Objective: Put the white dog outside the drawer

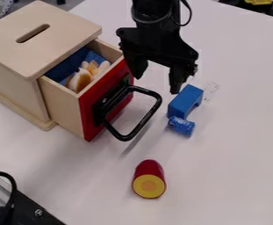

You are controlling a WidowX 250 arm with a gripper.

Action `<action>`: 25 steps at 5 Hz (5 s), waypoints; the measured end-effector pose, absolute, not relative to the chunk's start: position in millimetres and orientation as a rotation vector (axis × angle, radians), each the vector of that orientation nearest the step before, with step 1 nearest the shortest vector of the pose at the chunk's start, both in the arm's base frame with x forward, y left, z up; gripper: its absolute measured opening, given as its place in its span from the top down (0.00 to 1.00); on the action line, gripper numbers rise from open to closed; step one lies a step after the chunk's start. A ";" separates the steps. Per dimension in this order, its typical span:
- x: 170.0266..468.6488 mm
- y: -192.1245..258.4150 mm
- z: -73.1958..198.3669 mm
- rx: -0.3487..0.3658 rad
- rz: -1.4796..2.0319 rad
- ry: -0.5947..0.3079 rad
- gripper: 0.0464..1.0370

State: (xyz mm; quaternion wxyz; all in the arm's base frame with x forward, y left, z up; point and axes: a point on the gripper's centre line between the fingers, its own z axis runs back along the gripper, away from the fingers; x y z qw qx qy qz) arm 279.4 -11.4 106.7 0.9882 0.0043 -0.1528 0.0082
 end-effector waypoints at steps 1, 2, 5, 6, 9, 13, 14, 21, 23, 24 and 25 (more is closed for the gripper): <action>276.0 -11.6 99.9 0.010 0.015 -0.279 0.04; 272.2 -11.8 99.1 0.003 0.045 -0.253 0.04; 251.2 20.7 142.4 0.046 0.478 -0.358 0.04; 237.8 41.1 152.5 0.066 0.673 -0.396 0.04; 218.0 87.2 147.4 -0.001 1.149 -0.385 0.04; 238.7 93.1 107.5 -0.006 1.381 -0.326 0.04; 246.4 95.2 98.9 -0.010 1.370 -0.341 0.04; 252.7 86.9 76.3 -0.054 1.330 -0.302 0.67; 252.8 82.7 114.1 -0.067 1.240 -0.326 0.69; 257.9 65.3 143.1 -0.094 1.166 -0.374 0.69; 264.7 41.1 173.7 -0.134 1.069 -0.440 0.69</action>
